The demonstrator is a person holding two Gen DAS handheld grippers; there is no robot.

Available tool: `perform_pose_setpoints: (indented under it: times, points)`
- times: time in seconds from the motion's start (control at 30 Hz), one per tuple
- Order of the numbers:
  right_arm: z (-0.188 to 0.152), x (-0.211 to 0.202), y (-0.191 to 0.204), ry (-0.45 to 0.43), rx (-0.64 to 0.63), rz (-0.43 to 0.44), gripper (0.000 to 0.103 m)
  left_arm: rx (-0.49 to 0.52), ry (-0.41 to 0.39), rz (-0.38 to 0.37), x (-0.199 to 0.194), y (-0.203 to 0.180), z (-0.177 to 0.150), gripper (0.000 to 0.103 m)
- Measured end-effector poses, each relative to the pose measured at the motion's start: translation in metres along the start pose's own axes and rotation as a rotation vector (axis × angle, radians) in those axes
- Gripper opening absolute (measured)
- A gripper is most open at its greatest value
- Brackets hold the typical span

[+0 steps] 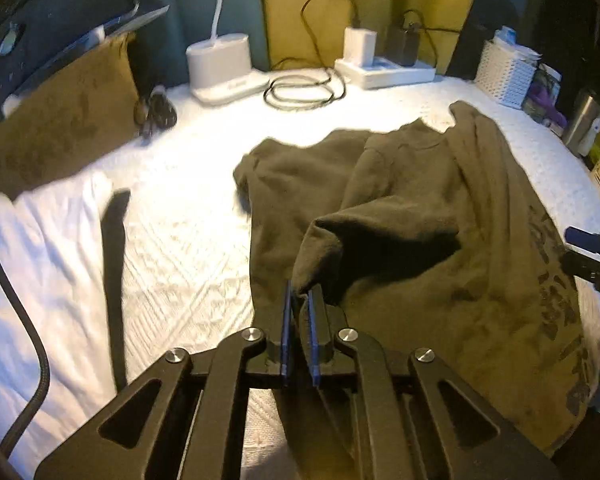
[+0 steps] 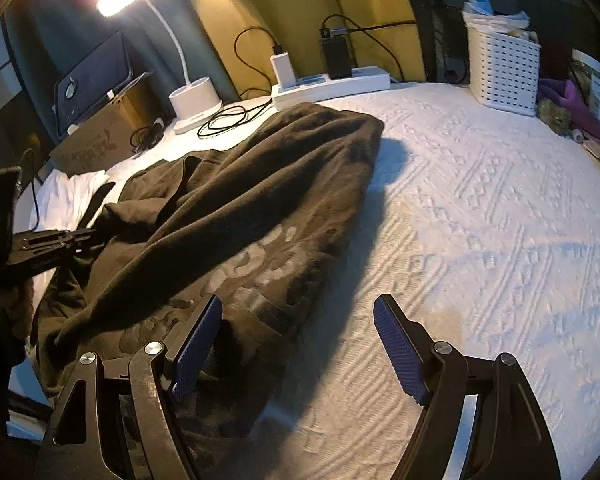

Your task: Fold small clothes

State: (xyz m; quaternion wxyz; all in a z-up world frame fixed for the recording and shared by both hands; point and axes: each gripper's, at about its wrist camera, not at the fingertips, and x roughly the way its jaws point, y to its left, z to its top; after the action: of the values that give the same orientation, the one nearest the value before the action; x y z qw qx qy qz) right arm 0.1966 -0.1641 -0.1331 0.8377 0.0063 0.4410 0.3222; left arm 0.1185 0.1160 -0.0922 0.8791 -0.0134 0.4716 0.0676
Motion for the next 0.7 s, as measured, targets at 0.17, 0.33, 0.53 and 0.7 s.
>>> perform_pose_setpoints:
  times: [0.17, 0.33, 0.53, 0.7]
  points:
    - [0.008, 0.004, 0.007, 0.004, -0.014, -0.021, 0.080, 0.118, -0.112, -0.044, -0.015, -0.018, 0.023, 0.065]
    - [0.018, 0.003, 0.006, -0.003, -0.012, -0.048, 0.080, 0.307, -0.045, -0.092, 0.011, -0.051, 0.041, 0.065]
    - [0.022, 0.000, -0.005, -0.009, 0.014, -0.095, 0.080, 0.501, 0.006, -0.109, 0.032, -0.085, 0.036, 0.065]
    - [0.022, 0.002, -0.012, 0.003, 0.033, -0.129, 0.080, 0.424, 0.020, -0.171, 0.050, -0.068, 0.046, 0.013]
